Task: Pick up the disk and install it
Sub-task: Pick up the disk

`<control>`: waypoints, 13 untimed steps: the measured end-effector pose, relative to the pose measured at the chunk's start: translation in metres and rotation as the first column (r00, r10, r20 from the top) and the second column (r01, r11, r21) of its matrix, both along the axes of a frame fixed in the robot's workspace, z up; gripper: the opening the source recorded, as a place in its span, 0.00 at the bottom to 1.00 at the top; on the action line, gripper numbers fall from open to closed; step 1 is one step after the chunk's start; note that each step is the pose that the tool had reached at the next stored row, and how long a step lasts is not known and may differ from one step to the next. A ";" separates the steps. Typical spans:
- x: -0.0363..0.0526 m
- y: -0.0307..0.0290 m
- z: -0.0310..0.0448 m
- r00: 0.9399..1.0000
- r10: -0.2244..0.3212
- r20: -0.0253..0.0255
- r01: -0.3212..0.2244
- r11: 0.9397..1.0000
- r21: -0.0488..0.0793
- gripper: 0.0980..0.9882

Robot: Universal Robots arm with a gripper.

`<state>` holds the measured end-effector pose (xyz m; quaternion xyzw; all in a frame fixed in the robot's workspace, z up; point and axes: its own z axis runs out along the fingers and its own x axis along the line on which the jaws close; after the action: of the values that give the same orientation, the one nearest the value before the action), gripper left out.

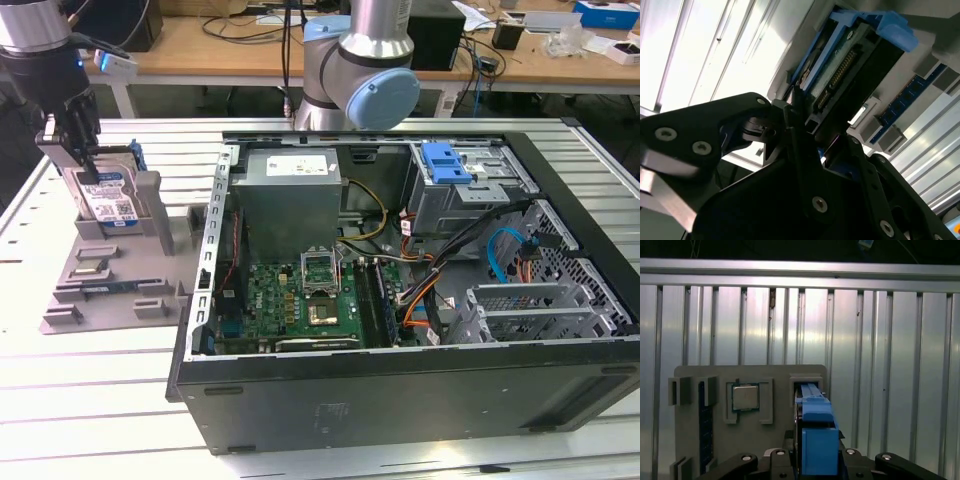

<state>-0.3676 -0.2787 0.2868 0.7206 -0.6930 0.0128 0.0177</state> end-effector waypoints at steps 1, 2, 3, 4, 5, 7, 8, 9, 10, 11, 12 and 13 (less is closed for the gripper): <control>0.0000 0.0000 0.0000 1.000 0.000 0.000 0.000 1.000 -0.001 0.30; 0.0000 0.0000 0.0000 1.000 0.000 0.000 0.000 1.000 -0.001 0.30; 0.0000 0.0000 0.0000 1.000 0.000 0.000 0.000 1.000 -0.001 0.30; 0.0000 0.0000 0.0000 1.000 0.000 0.000 0.000 1.000 -0.002 0.30; 0.0000 0.0000 0.0000 1.000 0.000 0.000 0.000 1.000 -0.002 0.30; 0.0000 0.0000 0.0000 1.000 0.000 0.000 0.000 1.000 -0.003 0.30; 0.0000 0.0000 0.0000 1.000 0.000 0.000 0.000 1.000 -0.004 0.30; 0.0000 0.0000 0.0000 1.000 0.000 0.000 0.000 1.000 -0.004 0.30; 0.0000 0.0000 0.0000 1.000 0.000 0.000 0.000 1.000 -0.005 0.30; 0.0000 0.0000 0.0000 1.000 0.000 0.000 0.000 1.000 -0.005 0.30; 0.0000 0.0000 0.0000 1.000 0.000 0.000 0.000 1.000 -0.005 0.30; 0.0000 0.0000 0.0000 1.000 0.000 0.000 0.000 1.000 -0.005 0.30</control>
<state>-0.3676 -0.2787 0.2868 0.7206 -0.6930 0.0147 0.0196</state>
